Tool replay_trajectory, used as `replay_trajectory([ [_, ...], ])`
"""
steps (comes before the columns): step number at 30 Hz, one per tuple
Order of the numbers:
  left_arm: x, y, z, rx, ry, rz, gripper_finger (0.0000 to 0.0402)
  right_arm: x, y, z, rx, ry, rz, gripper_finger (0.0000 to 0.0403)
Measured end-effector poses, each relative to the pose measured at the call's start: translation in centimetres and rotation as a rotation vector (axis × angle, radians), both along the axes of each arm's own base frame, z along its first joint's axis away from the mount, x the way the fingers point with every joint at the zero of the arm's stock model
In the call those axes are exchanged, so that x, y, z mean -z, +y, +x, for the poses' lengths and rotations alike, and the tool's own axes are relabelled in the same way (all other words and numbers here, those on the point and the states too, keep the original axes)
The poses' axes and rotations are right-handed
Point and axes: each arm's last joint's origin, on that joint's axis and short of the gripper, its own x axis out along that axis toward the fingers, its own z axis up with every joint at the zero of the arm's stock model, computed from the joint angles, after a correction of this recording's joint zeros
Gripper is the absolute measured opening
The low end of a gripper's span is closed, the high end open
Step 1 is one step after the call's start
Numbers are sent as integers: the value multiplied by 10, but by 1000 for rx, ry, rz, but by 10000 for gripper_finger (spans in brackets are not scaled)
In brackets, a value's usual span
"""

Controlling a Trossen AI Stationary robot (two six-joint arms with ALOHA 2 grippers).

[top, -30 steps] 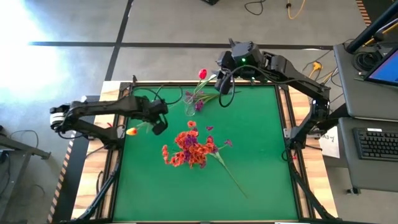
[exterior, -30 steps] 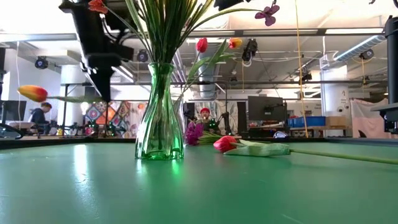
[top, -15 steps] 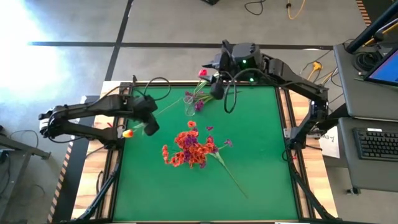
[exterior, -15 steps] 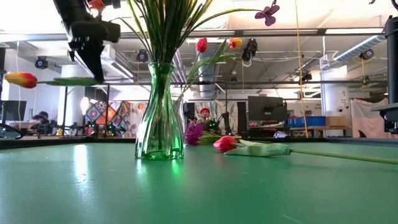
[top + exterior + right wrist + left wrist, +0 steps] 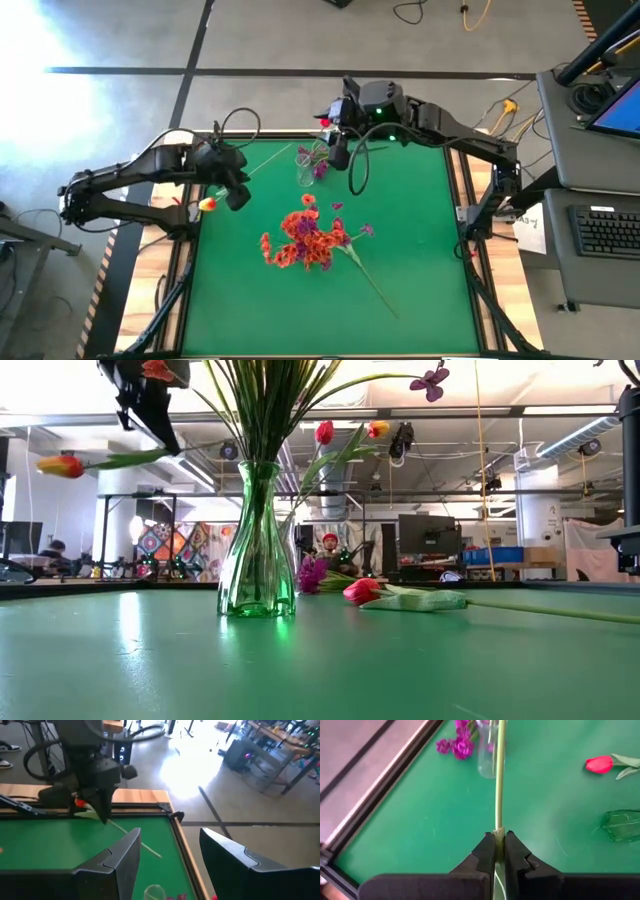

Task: Sort flowers into vase by color
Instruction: Put the yellow tulip into the transparent vase

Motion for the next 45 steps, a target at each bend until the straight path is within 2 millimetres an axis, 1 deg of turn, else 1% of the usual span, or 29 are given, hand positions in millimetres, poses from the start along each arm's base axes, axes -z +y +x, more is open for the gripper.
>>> replay_trajectory([
  [3,-12,0,1,20,-2,15,0,-2,8,-2,-13,13,28,196],
  [5,-23,0,0,21,-5,16,0,-9,15,-7,-17,21,62,196],
  [8,-43,-1,-1,10,-29,-6,0,-23,23,-19,-9,20,131,196],
  [13,-73,-7,-2,55,-69,-53,0,-44,36,-42,3,26,225,196],
  [16,-86,-9,2,77,-81,-57,0,-51,42,-49,-11,-8,238,196],
  [20,-105,-12,10,107,-108,-87,0,-52,50,-48,-45,-9,219,196],
  [23,-117,-13,15,138,-98,-124,0,-48,62,-41,-99,18,170,196],
  [26,-125,-13,18,136,-51,-142,0,-44,76,-35,-168,55,49,196],
  [29,-135,-13,20,123,-22,-176,0,-41,89,-29,-188,105,-193,196],
  [30,-138,-13,22,122,-27,-194,0,-39,94,-25,-168,130,-283,196],
  [32,-146,-13,26,122,-76,-225,0,-34,100,-13,-76,171,-445,196],
  [34,-153,-14,28,110,-110,-269,0,-24,105,3,3,231,-593,196],
  [38,-166,-15,31,126,-176,-338,0,-7,109,35,74,331,-821,196],
  [42,-174,-16,28,117,-221,-362,0,8,111,62,120,371,-942,196],
  [45,-176,-16,27,103,-231,-371,0,15,112,78,161,386,-1019,196],
])
